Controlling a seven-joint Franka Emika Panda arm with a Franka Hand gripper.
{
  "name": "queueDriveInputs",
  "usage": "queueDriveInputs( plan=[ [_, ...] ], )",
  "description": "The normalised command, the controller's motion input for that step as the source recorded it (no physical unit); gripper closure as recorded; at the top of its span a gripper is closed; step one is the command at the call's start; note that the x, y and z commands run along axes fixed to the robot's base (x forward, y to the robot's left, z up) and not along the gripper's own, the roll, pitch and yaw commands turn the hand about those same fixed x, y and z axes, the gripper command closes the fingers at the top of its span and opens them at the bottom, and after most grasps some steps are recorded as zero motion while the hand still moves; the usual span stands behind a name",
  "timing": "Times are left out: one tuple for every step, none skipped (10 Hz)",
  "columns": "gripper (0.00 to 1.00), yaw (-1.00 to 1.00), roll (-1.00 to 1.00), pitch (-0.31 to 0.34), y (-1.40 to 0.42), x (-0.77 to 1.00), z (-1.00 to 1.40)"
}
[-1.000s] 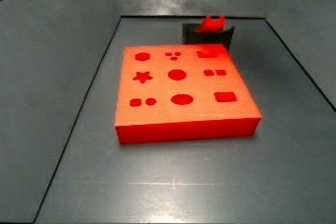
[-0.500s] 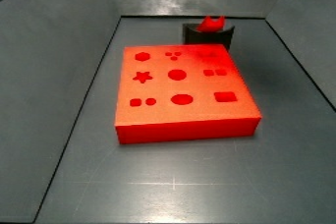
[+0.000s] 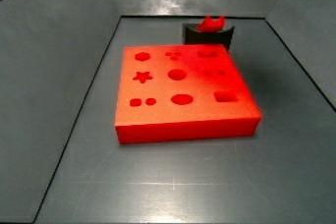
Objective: Pick up the arch object. Move up. Place the arch object on the fixture. Regrasp the arch object. Move to above the board. Insert the arch object.
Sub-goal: Regrasp the arch object.
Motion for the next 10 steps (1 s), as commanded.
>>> queueDriveInputs(
  plan=[
    [0.00,0.08,1.00,0.162,-0.04,0.11,0.00],
    [0.00,0.11,1.00,0.190,-0.05,0.11,-0.01],
    [0.00,0.15,1.00,0.222,-0.05,0.11,-0.01],
    [0.00,0.20,1.00,0.248,-0.05,0.11,-0.01],
    [0.00,0.21,0.87,0.235,-0.05,0.11,-0.01],
    [0.00,0.24,0.62,0.193,-0.06,0.12,-0.01],
    [0.00,0.26,0.38,0.146,-0.06,0.12,-0.01],
    [0.00,0.26,0.26,0.111,-0.04,0.11,0.00],
    [0.00,0.25,0.20,0.065,-0.04,0.10,0.00],
    [0.00,0.24,0.18,0.025,-0.05,0.09,-0.01]
  ],
)
